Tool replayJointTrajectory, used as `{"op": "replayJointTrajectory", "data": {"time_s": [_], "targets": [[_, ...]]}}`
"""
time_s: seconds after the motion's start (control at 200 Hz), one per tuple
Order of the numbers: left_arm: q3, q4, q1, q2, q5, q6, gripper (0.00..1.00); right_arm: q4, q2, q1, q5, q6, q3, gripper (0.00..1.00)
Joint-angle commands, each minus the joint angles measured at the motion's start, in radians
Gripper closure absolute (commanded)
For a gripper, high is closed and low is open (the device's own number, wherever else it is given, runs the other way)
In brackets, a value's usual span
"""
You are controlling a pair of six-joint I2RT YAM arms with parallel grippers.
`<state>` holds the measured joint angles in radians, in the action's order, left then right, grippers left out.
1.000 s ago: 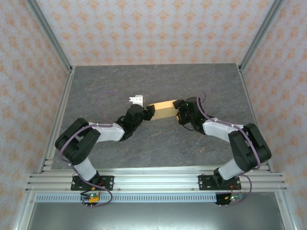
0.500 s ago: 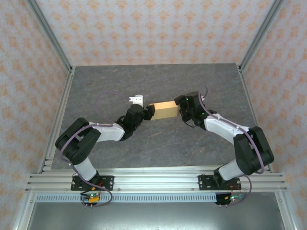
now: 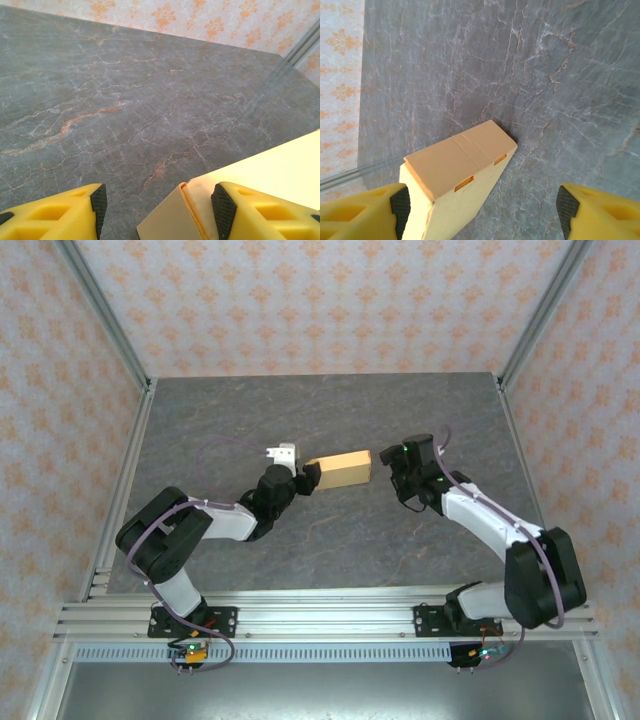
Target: Fold the paper box
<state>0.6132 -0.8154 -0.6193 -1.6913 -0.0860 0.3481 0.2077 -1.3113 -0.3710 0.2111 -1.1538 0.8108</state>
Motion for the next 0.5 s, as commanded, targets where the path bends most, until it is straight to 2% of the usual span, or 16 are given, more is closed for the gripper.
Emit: {"op": "replayJointTrajectory", "data": {"time_s": [0.0, 0.105, 0.28, 0.39, 0.496], "targets": [[-0.086, 0.165, -0.034, -0.038, 0.024, -0.106, 0.41, 0.156, 0.063, 0.005, -0.058, 0.029, 0.049, 0.21], [-0.092, 0.194, -0.069, 0.001, -0.004, -0.146, 0.41, 0.185, 0.108, 0.006, -0.036, -0.060, 0.037, 0.19], [-0.118, 0.209, -0.085, 0.082, -0.038, -0.138, 0.39, 0.069, 0.122, 0.007, 0.102, -0.224, -0.019, 0.18], [-0.096, 0.311, -0.090, 0.160, -0.077, -0.099, 0.36, 0.120, 0.098, 0.007, 0.087, -0.176, 0.010, 0.17], [-0.096, 0.360, -0.091, 0.243, -0.096, -0.046, 0.29, 0.184, 0.064, 0.008, 0.066, -0.032, 0.045, 0.15]]}}
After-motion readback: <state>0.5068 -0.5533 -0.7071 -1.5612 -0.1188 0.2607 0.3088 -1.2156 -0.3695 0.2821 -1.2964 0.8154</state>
